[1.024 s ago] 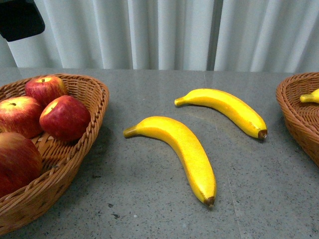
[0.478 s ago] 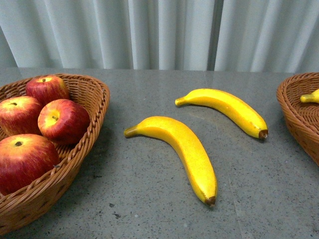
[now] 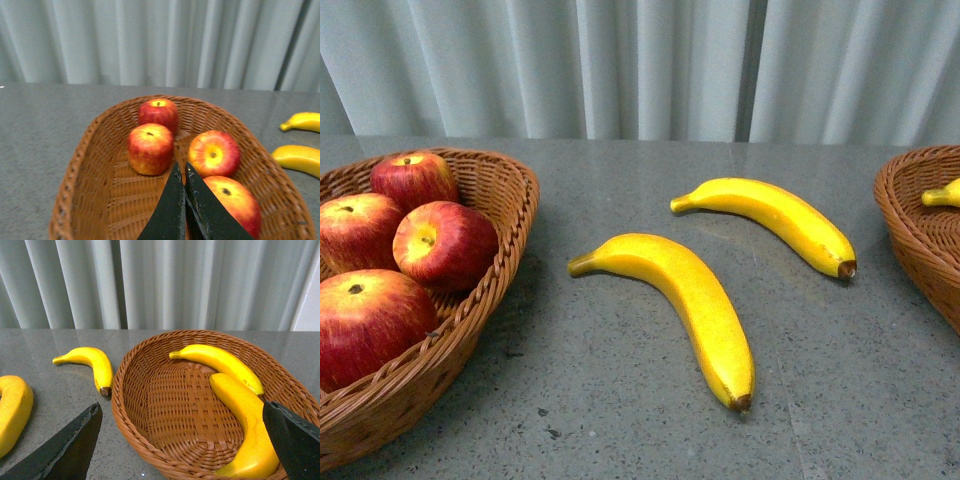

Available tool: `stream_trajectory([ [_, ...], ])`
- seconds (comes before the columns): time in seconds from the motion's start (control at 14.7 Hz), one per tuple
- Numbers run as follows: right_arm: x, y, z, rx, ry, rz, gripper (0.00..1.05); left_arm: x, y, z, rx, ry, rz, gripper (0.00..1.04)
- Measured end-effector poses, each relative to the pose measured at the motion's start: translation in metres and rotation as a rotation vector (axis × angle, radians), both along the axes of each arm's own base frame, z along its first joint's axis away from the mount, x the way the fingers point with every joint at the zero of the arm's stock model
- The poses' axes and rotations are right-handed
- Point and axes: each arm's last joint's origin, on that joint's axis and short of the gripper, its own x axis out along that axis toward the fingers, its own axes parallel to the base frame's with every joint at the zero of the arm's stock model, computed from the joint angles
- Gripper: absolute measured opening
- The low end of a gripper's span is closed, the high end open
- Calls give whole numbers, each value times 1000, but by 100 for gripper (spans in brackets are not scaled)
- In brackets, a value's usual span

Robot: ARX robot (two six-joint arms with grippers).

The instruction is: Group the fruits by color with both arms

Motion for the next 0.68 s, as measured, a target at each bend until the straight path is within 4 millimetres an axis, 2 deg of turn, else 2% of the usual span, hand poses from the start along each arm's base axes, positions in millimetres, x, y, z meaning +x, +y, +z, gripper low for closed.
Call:
stream_trajectory([
  [0.2, 0, 0, 0, 0, 1, 0, 98, -7, 3, -6, 1, -18, 3, 1],
  [0.68, 0, 0, 0, 0, 0, 0, 98, -19, 3, -5, 1, -26, 6, 1],
])
